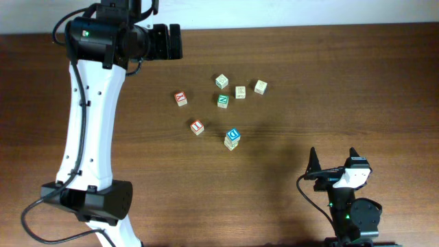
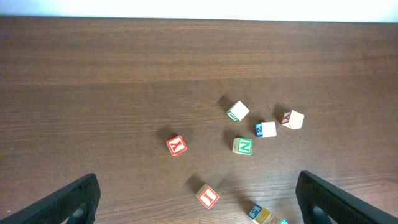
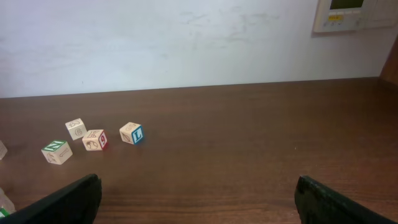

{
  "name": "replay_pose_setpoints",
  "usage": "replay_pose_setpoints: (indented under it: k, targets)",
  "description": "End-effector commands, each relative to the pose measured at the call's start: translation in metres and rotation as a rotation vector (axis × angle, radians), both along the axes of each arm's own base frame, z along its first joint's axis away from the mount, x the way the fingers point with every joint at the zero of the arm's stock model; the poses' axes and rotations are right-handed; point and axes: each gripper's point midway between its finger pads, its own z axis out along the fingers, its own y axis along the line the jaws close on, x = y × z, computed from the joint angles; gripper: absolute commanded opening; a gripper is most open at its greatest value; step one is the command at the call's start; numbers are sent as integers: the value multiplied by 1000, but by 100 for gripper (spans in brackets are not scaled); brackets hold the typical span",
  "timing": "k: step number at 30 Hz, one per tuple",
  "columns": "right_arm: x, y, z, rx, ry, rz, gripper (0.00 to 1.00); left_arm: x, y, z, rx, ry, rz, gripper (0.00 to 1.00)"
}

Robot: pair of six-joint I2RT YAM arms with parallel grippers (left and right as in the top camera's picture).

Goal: Rotate 3 blocks

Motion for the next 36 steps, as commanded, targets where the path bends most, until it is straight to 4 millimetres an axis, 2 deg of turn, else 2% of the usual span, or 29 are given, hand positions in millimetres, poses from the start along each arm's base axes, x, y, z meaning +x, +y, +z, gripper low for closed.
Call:
replay_pose_setpoints:
  k: [1, 9, 13, 15, 19, 23, 27, 31, 33, 36]
  targets:
    - [0, 0, -2, -7, -2, 2, 99, 2, 3, 2, 10, -9, 5, 99]
    - [0, 0, -2, -7, -2, 2, 99, 2, 4, 2, 14, -10, 9, 99]
    - [0, 0, -2, -7, -2, 2, 99, -6, 24, -6, 139, 22, 35, 99]
    - [0, 0, -2, -7, -2, 2, 98, -9, 18, -6, 163, 16, -60, 99]
    - [0, 0, -2, -7, -2, 2, 98, -17, -16, -3, 146, -97, -388, 99]
    - [0, 0, -2, -7, -2, 2, 99, -24, -14, -21, 150, -232, -379, 99]
    - [0, 0, -2, -7, -2, 2, 98, -51, -1, -48, 185, -333, -341, 99]
    - [0, 0, -2, -7, -2, 2, 99, -89, 18, -90, 204, -396, -308, 99]
    - [0, 0, -2, -7, -2, 2, 98, -108, 22, -103, 236, -483, -323, 99]
    - [0, 0, -2, -7, -2, 2, 98, -138, 27, -112, 269, -647, -321, 99]
